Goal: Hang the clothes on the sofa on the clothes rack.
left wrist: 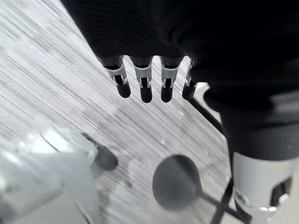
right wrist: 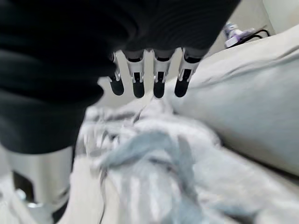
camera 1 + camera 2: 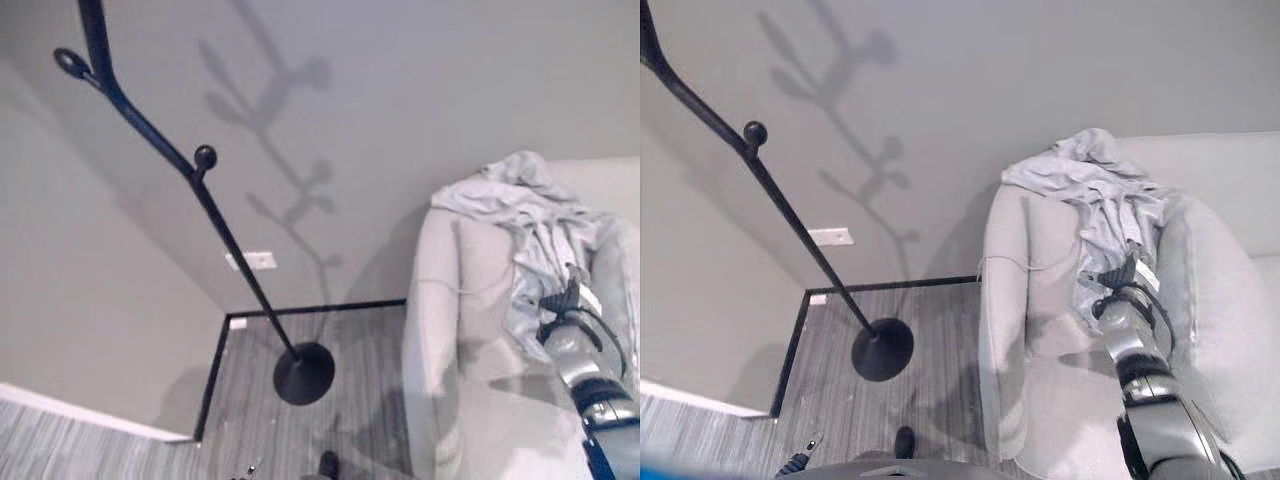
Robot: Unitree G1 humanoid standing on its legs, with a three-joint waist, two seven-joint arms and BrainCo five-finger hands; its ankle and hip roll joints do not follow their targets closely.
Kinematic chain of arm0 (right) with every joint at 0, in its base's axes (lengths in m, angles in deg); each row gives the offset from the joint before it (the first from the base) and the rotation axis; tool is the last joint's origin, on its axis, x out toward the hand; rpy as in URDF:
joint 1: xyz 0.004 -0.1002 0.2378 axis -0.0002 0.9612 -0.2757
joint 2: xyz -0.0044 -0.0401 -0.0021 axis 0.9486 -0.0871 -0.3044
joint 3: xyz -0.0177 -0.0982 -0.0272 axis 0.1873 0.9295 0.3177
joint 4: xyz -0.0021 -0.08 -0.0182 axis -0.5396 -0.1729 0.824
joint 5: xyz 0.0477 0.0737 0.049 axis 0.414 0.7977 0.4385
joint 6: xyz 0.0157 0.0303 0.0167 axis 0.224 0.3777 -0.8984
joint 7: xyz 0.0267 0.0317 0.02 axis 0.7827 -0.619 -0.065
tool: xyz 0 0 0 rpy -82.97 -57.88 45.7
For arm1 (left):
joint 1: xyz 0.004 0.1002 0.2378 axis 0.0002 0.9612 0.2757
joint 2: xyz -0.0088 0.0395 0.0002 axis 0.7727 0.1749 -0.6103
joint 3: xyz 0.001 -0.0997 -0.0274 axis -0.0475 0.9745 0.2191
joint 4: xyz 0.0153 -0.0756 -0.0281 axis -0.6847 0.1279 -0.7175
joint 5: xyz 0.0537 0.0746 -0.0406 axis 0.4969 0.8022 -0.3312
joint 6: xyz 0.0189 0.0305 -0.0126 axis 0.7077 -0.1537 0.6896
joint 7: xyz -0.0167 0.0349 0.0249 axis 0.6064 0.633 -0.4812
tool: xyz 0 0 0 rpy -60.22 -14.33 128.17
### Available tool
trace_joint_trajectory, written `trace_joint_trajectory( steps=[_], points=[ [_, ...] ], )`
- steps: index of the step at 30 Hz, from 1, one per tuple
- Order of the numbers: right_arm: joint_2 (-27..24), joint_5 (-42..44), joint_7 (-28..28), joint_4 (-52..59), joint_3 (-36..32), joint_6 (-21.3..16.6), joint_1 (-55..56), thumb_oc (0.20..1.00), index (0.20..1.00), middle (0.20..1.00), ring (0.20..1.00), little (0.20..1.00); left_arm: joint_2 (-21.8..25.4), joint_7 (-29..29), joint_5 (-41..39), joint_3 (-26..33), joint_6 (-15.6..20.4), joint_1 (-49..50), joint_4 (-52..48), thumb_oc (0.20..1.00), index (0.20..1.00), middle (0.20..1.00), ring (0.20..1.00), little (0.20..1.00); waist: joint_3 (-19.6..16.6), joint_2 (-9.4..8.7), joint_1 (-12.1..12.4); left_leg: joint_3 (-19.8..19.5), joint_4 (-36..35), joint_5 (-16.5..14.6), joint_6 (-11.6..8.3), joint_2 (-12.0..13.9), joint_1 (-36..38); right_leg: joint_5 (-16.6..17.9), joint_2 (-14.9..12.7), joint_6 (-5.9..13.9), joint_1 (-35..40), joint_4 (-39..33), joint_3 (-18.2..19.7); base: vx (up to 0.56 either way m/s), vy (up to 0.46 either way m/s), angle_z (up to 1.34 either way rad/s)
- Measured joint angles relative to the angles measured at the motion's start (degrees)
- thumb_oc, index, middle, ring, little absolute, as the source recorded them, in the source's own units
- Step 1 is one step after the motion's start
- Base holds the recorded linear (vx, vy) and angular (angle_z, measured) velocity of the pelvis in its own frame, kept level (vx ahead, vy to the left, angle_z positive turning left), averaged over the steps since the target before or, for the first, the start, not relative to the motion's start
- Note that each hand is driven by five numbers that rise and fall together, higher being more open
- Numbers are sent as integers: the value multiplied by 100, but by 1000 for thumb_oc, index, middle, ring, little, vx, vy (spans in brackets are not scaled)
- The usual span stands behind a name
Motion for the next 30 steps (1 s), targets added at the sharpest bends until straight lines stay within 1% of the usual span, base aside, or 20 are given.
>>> trace_joint_trajectory(
  steps=[1, 2, 4, 7, 8, 11, 13, 14, 16, 21, 24, 28, 29, 30],
  points=[
    [2, -26, 225, -1119, 668, -31, -613, 1000, 1000, 1000, 1000, 1000, 50, -94, -137, -3, 46, -114, 14, 1000, 1000, 1000, 1000, 1000, 121, -117, 176, -85, 210, -2, -1, -60, -166, -1, -25, 1, -20, 0, -21, -52, 13, 19],
    [-25, -12, 240, -1428, 715, 104, -767, 1000, 1000, 1000, 1000, 1000, 78, -129, -205, -18, 85, -237, -7, 1000, 1000, 1000, 1000, 1000, 181, -162, 212, -177, 313, -3, -1, -60, -306, -1, -15, -1, -55, -1, -91, -70, 11, 25],
    [-30, -22, 346, -1422, 653, 92, -1015, 1000, 1000, 1000, 1000, 1000, 81, -159, -241, -112, 151, -438, -37, 1000, 1000, 1000, 1000, 1000, 279, -117, 286, -265, 319, -4, -1, -34, -460, -3, 11, -6, -197, 40, -156, -72, 14, 21],
    [-50, -24, 489, -1902, 869, 124, -1613, 1000, 1000, 1000, 1000, 1000, 85, -220, -243, -288, 230, -676, -118, 1000, 1000, 1000, 1000, 1000, 395, -16, 354, -302, 483, -6, 2, -60, -795, -2, -38, -5, -491, 182, -148, -54, 22, 6],
    [-109, -34, 537, -2007, 1014, 179, -1846, 1000, 1000, 1000, 1000, 1000, 91, -277, -254, -348, 325, -773, -203, 1000, 1000, 1000, 1000, 1000, 457, 19, 371, -314, 522, -3, 5, -77, -954, 10, -72, 3, -642, 214, -143, -47, 45, 4],
    [-187, -85, 693, -2103, 1055, 252, -1954, 1000, 1000, 1000, 1000, 1000, 110, -339, -423, -523, 369, -858, -311, 1000, 1000, 1000, 1000, 1000, 554, 28, 484, -311, 526, -1, 10, -164, -1019, 4, -166, -2, -736, 229, -124, -37, 32, 0],
    [-318, -87, 802, -2225, 1131, 333, -2120, 1000, 1000, 1000, 1000, 1000, 116, -360, -462, -655, 382, -892, -350, 1000, 1000, 1000, 1000, 1000, 578, 62, 493, -304, 546, -6, 18, -213, -1153, 9, -224, 6, -865, 256, -111, -29, 32, 1],
    [-399, -92, 922, -2230, 1139, 399, -2179, 1000, 1000, 1000, 1000, 1000, 135, -372, -462, -674, 393, -906, -348, 1000, 1000, 1000, 1000, 1000, 599, 52, 493, -295, 550, 0, 25, -239, -1230, 38, -250, 56, -945, 261, -98, -47, 40, 0],
    [-506, -93, 996, -2230, 1235, 474, -2193, 1000, 1000, 1000, 1000, 1000, 137, -383, -462, -676, 405, -915, -344, 1000, 1000, 1000, 1000, 1000, 629, 35, 495, -297, 571, 0, 26, -253, -1288, 40, -269, 60, -996, 260, -93, -27, 14, 0],
    [-852, -178, 1313, -2224, 1233, 687, -2303, 1000, 1000, 1000, 1000, 1000, 135, -493, -461, -688, 451, -948, -340, 1000, 1000, 1000, 1000, 1000, 705, 35, 492, -304, 658, 0, 26, -257, -1414, 53, -272, 78, -1079, 238, -85, -20, 1, -1],
    [-1237, -296, 1562, -2173, 1226, 798, -2371, 1000, 1000, 1000, 1000, 1000, 135, -525, -446, -681, 480, -951, -285, 1000, 1000, 1000, 1000, 1000, 717, 45, 494, -344, 710, 0, 25, -252, -1504, 68, -255, 75, -1103, 194, -110, 0, 0, 0],
    [-1584, -305, 1701, -2158, 1217, 864, -2425, 1000, 1000, 1000, 1000, 1000, 135, -557, -420, -677, 478, -932, -242, 1000, 1000, 1000, 1000, 1000, 718, 51, 497, -399, 710, 0, 25, -243, -1521, 68, -234, 75, -1098, 178, -136, 13, -22, 1],
    [-1693, -303, 1704, -2172, 1185, 863, -2455, 934, 934, 934, 934, 934, 136, -560, -403, -677, 478, -932, -241, 1000, 1000, 1000, 1000, 1000, 717, 61, 495, -424, 711, 0, 25, -239, -1542, 68, -223, 75, -1102, 172, -156, 3, -6, 6],
    [-1788, -262, 1697, -2196, 1149, 823, -2501, 900, 900, 900, 900, 900, 135, -561, -401, -683, 478, -929, -243, 1000, 1000, 1000, 1000, 1000, 719, 69, 493, -434, 714, 0, 25, -233, -1572, 69, -213, 73, -1122, 170, -168, -1, -7, 7]
  ],
)
